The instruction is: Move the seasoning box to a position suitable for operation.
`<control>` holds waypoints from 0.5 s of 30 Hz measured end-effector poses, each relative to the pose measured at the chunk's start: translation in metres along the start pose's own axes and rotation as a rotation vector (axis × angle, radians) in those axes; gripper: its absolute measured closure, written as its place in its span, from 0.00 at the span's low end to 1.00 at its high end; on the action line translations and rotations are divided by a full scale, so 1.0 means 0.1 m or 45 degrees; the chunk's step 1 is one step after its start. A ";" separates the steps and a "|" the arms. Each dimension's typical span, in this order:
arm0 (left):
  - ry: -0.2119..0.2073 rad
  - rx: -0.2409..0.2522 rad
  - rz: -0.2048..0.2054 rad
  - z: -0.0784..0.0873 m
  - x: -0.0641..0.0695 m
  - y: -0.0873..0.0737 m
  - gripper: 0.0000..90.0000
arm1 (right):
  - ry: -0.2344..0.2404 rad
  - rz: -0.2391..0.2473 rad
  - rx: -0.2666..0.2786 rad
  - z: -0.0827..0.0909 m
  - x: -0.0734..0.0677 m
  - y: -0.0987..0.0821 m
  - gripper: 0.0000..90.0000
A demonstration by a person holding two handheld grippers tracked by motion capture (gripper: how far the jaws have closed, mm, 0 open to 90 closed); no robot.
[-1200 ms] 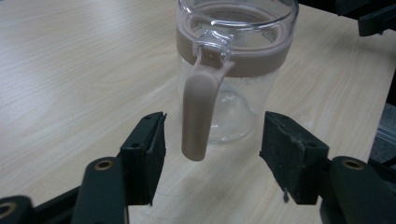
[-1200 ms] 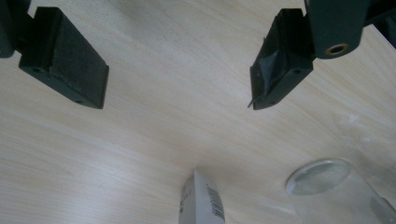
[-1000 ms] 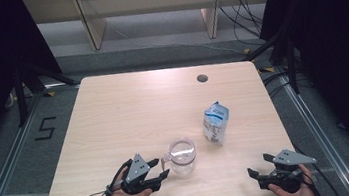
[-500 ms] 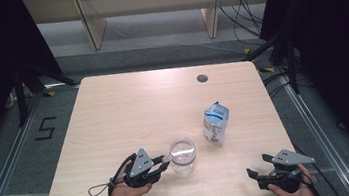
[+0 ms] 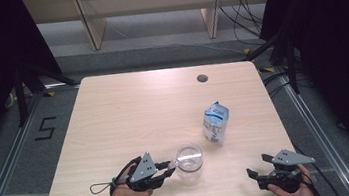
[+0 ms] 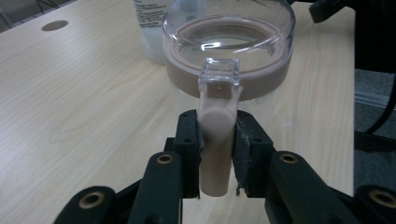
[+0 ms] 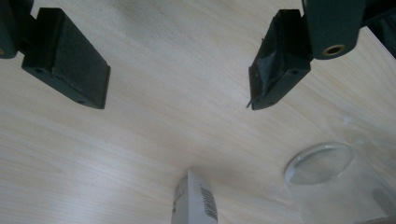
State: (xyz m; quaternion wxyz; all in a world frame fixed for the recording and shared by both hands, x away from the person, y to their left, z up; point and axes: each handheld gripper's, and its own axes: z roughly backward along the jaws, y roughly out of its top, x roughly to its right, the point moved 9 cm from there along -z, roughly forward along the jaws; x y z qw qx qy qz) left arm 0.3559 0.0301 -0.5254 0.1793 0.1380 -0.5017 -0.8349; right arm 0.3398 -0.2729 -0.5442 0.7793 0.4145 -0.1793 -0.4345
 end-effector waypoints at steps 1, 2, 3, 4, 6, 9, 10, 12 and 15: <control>-0.004 0.001 0.029 0.00 0.02 0.00 0.81 | -0.001 -0.001 -0.004 0.00 0.00 0.00 0.24; -0.002 -0.003 0.023 0.00 0.01 -0.01 0.81 | 0.001 -0.031 -0.027 0.01 -0.03 -0.02 0.24; -0.010 -0.004 0.025 0.00 0.01 -0.01 0.81 | 0.002 -0.028 -0.024 0.01 -0.03 -0.02 0.24; -0.017 -0.005 0.024 0.00 0.01 -0.01 0.81 | 0.005 -0.032 -0.007 0.00 -0.03 -0.01 0.24; -0.010 -0.008 0.018 0.01 0.00 -0.01 0.81 | 0.003 -0.028 -0.006 0.00 -0.03 0.00 0.24; -0.009 -0.012 0.022 0.01 -0.02 -0.01 0.81 | -0.005 -0.018 -0.005 0.00 -0.02 -0.01 0.24; -0.009 -0.012 0.022 0.01 -0.02 -0.01 0.81 | -0.010 -0.027 -0.008 0.00 -0.02 -0.01 0.24; -0.006 -0.014 0.017 0.01 -0.03 -0.01 0.80 | 0.011 -0.032 -0.012 0.01 -0.04 -0.01 0.24; -0.005 -0.017 0.040 0.01 -0.03 -0.02 0.80 | 0.016 0.001 -0.003 0.00 -0.02 0.00 0.24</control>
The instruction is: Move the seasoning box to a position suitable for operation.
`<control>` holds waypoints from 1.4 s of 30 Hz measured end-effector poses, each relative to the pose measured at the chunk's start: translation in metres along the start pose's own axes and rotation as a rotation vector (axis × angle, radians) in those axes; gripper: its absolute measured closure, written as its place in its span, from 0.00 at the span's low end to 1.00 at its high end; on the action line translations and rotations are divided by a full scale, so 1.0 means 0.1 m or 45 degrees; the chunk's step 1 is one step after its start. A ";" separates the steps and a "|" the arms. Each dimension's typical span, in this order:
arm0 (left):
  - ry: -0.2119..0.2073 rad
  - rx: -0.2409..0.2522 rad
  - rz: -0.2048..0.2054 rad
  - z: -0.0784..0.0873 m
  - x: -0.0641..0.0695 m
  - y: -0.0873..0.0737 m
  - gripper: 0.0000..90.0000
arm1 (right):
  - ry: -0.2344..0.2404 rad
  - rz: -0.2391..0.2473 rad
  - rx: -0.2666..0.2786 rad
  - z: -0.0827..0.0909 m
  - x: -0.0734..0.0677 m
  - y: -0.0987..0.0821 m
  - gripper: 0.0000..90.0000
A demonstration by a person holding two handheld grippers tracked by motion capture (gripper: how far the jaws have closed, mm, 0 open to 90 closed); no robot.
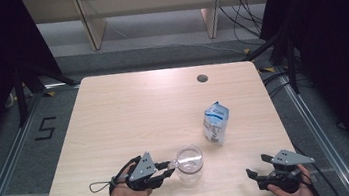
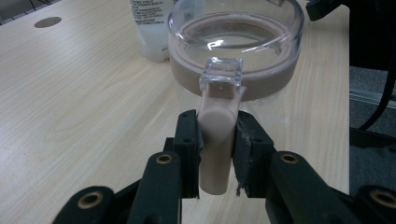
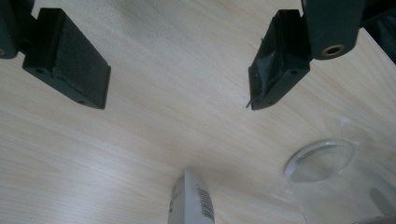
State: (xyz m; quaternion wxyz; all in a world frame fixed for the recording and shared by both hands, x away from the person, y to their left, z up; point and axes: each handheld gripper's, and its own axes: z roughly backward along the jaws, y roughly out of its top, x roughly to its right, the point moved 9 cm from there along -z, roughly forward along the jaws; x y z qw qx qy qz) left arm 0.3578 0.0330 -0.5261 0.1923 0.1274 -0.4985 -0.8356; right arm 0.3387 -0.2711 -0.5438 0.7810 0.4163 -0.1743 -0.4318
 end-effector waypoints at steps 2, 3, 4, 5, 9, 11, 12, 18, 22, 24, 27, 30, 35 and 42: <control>0.008 0.002 0.001 0.00 -0.02 0.00 0.80 | -0.002 0.006 -0.010 0.00 0.01 0.00 0.24; 0.014 -0.002 -0.017 0.01 -0.04 0.00 0.80 | -0.002 0.006 -0.011 0.00 0.00 0.00 0.24; 0.017 0.005 0.002 0.00 -0.03 0.00 0.80 | -0.005 -0.023 -0.021 0.01 -0.02 -0.01 0.24; 0.017 0.005 0.002 0.00 -0.03 0.00 0.80 | -0.005 -0.023 -0.021 0.01 -0.02 -0.01 0.24; 0.025 -0.005 -0.001 0.01 -0.03 -0.01 0.80 | -0.015 0.025 -0.009 0.00 0.01 0.00 0.24; 0.030 -0.004 0.005 0.01 -0.04 0.00 0.80 | -0.015 0.026 -0.010 0.00 0.01 0.00 0.24; 0.041 -0.007 0.024 0.02 -0.03 -0.01 0.80 | -0.015 0.033 -0.008 0.00 0.01 0.00 0.24; 0.057 -0.015 -0.002 0.04 -0.06 -0.02 0.80 | -0.013 0.033 -0.006 0.01 0.01 0.00 0.24; 0.064 -0.014 0.016 0.05 -0.06 -0.03 0.80 | -0.001 0.017 -0.011 0.00 -0.01 0.00 0.24; 0.066 -0.025 -0.003 0.06 -0.07 -0.04 0.80 | 0.001 0.017 -0.011 0.00 -0.01 0.00 0.24; 0.061 -0.024 0.004 0.08 -0.09 -0.04 0.80 | -0.003 0.021 -0.011 0.00 0.00 0.00 0.24; 0.059 -0.030 0.008 0.09 -0.09 -0.04 0.80 | -0.005 -0.010 -0.021 0.00 -0.03 -0.01 0.24; 0.062 -0.024 0.042 0.10 -0.10 -0.06 0.80 | 0.000 0.016 -0.011 0.00 -0.01 0.00 0.24; 0.057 -0.025 0.055 0.13 -0.10 -0.07 0.79 | -0.002 -0.005 -0.018 0.00 -0.02 -0.01 0.24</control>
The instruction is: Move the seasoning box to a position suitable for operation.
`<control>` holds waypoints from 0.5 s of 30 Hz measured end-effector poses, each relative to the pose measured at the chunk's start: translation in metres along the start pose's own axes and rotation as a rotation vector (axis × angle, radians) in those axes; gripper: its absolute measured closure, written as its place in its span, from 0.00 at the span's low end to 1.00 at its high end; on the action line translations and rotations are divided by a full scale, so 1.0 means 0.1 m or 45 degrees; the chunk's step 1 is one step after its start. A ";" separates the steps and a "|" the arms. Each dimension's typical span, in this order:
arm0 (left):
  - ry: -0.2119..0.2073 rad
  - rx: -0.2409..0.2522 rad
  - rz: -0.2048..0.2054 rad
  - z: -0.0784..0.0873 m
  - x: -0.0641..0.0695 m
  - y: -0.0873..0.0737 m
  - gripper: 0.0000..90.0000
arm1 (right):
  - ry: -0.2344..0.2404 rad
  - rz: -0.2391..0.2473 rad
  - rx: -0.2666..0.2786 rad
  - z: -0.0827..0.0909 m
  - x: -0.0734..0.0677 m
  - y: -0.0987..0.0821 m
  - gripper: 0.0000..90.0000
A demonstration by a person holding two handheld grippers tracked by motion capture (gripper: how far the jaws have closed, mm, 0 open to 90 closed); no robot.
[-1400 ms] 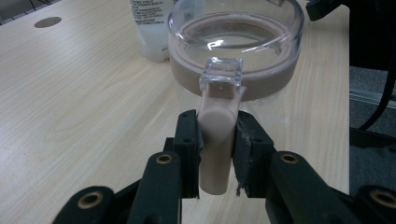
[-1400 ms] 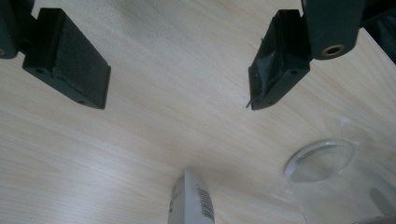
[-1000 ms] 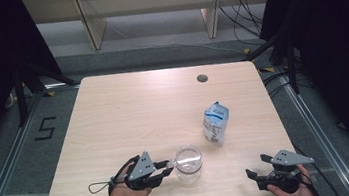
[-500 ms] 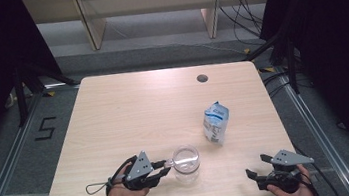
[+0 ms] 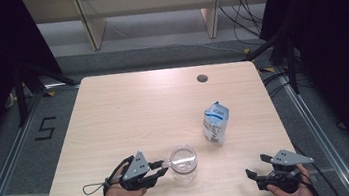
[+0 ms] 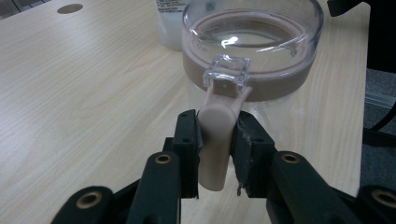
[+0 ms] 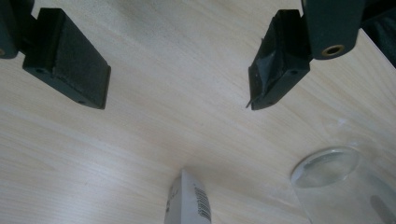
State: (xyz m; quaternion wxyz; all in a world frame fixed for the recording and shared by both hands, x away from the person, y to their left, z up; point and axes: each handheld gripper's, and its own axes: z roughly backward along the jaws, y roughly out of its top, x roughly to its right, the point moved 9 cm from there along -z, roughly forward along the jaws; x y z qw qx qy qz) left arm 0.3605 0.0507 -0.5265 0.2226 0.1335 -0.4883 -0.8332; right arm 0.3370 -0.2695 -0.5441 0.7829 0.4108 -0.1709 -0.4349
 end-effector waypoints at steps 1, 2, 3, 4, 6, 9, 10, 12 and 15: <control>0.000 0.000 0.000 0.00 0.00 0.00 0.77 | 0.000 0.000 0.000 0.00 0.00 0.00 0.24; -0.004 -0.005 0.022 0.02 0.00 -0.01 0.73 | -0.003 -0.009 -0.004 0.00 -0.01 -0.01 0.24; -0.003 -0.013 -0.003 0.04 -0.02 -0.01 0.71 | -0.001 -0.004 -0.003 0.00 0.00 0.00 0.24; -0.009 -0.014 0.010 0.05 -0.01 -0.02 0.69 | 0.002 -0.009 -0.001 0.00 -0.01 0.00 0.24; 0.000 -0.015 0.027 0.05 -0.01 -0.02 0.65 | 0.005 -0.015 -0.005 0.00 -0.01 0.00 0.24; 0.004 -0.003 0.038 0.10 0.00 0.01 0.60 | 0.006 -0.010 0.013 -0.01 0.01 0.00 0.24; -0.002 0.007 0.053 0.10 0.00 0.02 0.59 | 0.007 -0.008 0.014 -0.01 0.01 0.00 0.24; 0.006 0.000 0.070 0.14 0.02 0.03 0.57 | 0.015 0.019 0.022 -0.02 0.03 0.01 0.24; -0.012 0.004 0.074 0.16 0.05 0.07 0.55 | 0.006 0.036 0.030 -0.01 0.04 0.01 0.24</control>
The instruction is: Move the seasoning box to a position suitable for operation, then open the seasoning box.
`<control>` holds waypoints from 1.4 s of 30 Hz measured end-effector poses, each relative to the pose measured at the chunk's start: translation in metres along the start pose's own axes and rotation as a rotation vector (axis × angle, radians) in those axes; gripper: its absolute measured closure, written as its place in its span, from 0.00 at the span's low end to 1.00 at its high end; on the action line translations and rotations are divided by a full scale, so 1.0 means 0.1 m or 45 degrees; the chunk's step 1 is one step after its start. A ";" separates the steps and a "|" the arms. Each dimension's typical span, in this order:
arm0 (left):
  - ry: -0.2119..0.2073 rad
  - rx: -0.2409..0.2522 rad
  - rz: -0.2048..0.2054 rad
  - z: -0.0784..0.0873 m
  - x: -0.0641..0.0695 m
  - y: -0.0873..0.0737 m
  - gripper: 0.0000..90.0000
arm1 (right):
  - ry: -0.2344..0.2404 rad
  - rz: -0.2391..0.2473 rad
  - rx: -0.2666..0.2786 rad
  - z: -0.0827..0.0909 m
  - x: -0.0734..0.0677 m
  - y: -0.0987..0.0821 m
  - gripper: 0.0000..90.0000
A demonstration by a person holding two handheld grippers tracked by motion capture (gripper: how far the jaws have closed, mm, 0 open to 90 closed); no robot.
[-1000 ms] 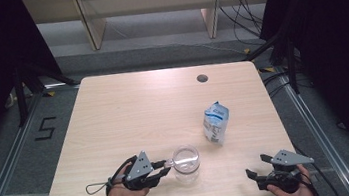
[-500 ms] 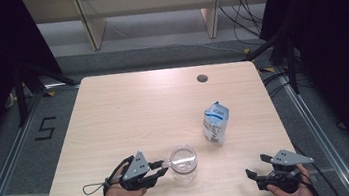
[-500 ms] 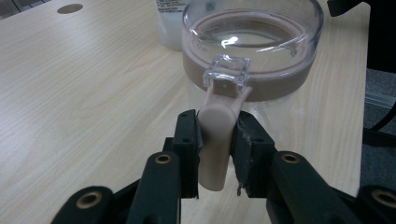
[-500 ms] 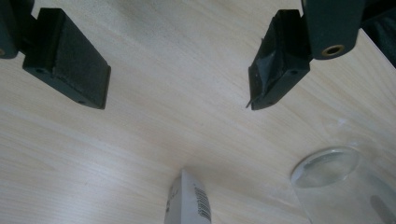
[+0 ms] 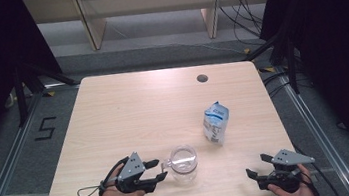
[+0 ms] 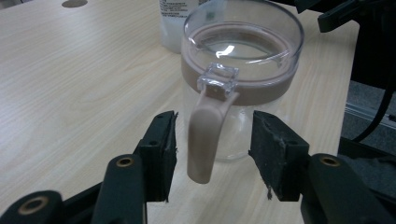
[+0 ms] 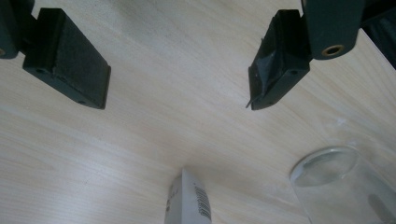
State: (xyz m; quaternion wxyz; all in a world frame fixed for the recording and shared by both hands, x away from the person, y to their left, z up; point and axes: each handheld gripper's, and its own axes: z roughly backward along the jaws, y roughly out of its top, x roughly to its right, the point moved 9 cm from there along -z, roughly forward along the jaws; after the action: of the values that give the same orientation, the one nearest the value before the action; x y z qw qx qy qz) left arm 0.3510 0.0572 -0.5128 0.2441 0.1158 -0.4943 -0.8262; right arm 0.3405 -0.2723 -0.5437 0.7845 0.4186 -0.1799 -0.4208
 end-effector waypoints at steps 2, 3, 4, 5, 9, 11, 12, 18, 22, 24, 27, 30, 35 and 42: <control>0.006 0.016 0.040 0.03 0.02 0.04 0.54 | 0.003 -0.001 -0.001 0.00 0.00 0.00 0.24; 0.004 0.019 0.056 0.04 0.02 0.05 0.53 | 0.005 -0.002 -0.001 0.00 0.00 0.00 0.24; 0.013 0.030 0.064 0.05 0.01 0.07 0.53 | 0.018 -0.016 -0.005 0.00 -0.02 -0.01 0.24; 0.011 0.037 0.057 0.07 0.00 0.09 0.51 | 0.007 0.001 0.000 0.00 -0.01 0.00 0.24; 0.032 0.043 0.088 0.10 -0.01 0.11 0.48 | 0.015 -0.019 -0.011 -0.01 -0.04 0.00 0.24; 0.037 0.042 0.092 0.10 -0.01 0.11 0.48 | 0.018 -0.003 -0.010 -0.01 -0.03 0.00 0.24; 0.036 0.043 0.102 0.10 -0.02 0.11 0.47 | 0.013 0.001 -0.016 -0.01 -0.04 0.00 0.24; 0.041 0.053 0.145 0.12 -0.04 0.11 0.47 | 0.006 0.010 -0.005 -0.01 -0.02 0.01 0.24; 0.033 0.068 0.157 0.14 -0.01 0.15 0.55 | 0.020 0.006 -0.019 -0.01 -0.05 0.00 0.24; 0.027 0.084 0.145 0.16 0.00 0.20 0.60 | 0.025 -0.025 -0.028 -0.01 -0.07 0.00 0.24; 0.036 0.101 0.128 0.20 0.02 0.25 0.70 | 0.027 -0.023 -0.021 -0.03 -0.07 0.00 0.24; 0.039 0.121 0.126 0.22 0.06 0.32 0.82 | 0.022 0.016 -0.023 -0.03 -0.05 0.01 0.24; 0.045 0.127 0.107 0.20 0.10 0.40 0.94 | 0.035 0.016 -0.015 -0.05 -0.07 0.02 0.25; 0.068 0.110 0.120 0.10 0.03 0.39 0.97 | 0.047 0.000 -0.027 -0.04 -0.13 0.02 0.28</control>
State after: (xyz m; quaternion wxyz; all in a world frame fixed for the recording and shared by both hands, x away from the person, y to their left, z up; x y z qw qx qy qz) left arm 0.3557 0.0475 -0.4736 0.2904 0.1249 -0.5279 -0.7883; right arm 0.3368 -0.2590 -0.5435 0.7919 0.4179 -0.1610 -0.4150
